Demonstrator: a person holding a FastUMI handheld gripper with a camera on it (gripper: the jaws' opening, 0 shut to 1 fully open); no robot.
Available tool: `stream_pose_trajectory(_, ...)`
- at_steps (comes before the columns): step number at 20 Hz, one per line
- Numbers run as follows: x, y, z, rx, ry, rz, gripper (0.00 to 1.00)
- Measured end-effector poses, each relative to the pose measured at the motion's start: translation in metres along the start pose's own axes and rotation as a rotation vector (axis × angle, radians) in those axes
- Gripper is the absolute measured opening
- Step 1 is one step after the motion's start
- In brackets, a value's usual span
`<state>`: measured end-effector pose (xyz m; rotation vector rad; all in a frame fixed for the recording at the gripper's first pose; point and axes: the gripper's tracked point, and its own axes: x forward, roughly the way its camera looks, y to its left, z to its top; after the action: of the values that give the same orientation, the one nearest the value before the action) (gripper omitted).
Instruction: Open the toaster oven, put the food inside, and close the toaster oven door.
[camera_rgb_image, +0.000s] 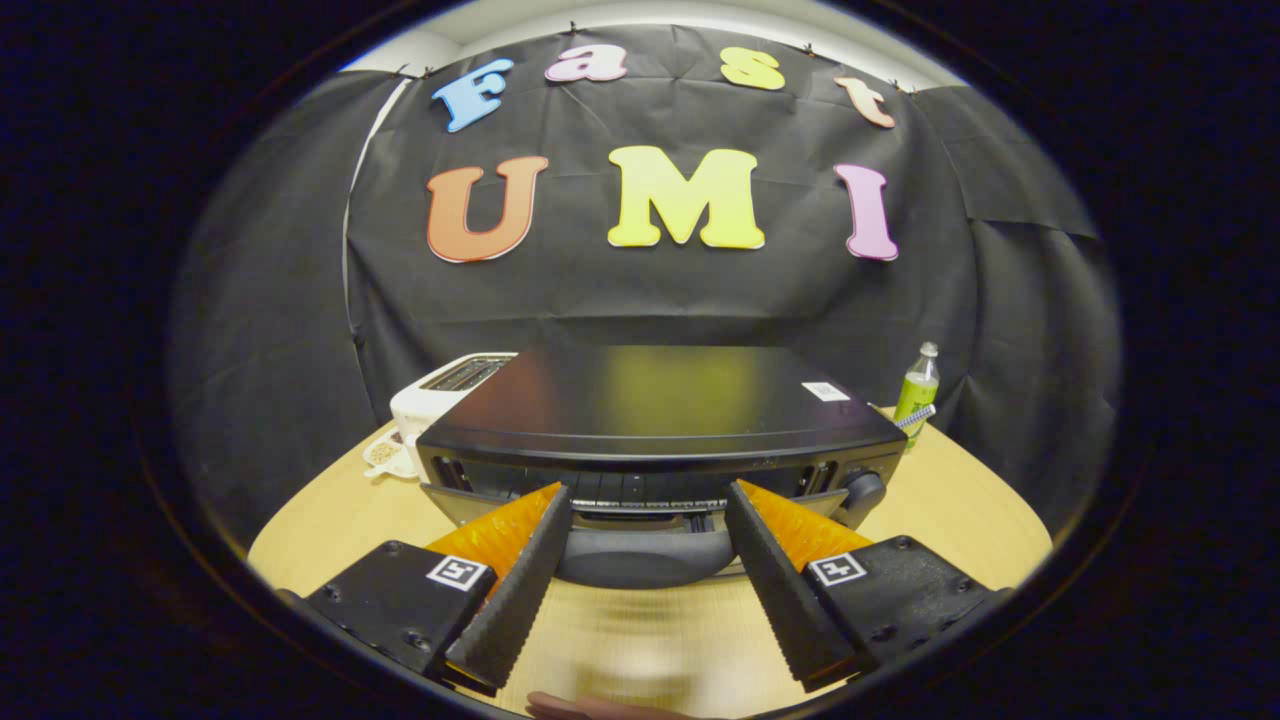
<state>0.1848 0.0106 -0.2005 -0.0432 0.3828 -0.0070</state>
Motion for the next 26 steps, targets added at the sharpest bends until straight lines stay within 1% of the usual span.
stream_pose_trajectory(2,-0.01,0.0,-0.007,-0.008,0.038,-0.003,1.0)
stream_pose_trajectory(7,-0.029,0.001,-0.031,-0.054,0.083,-0.021,1.0)
stream_pose_trajectory(16,-0.037,-0.003,-0.073,-0.096,0.221,-0.019,1.0)
stream_pose_trajectory(22,-0.04,-0.004,-0.101,-0.077,0.35,-0.018,1.0)
stream_pose_trajectory(26,-0.039,-0.006,-0.128,-0.036,0.462,-0.018,1.0)
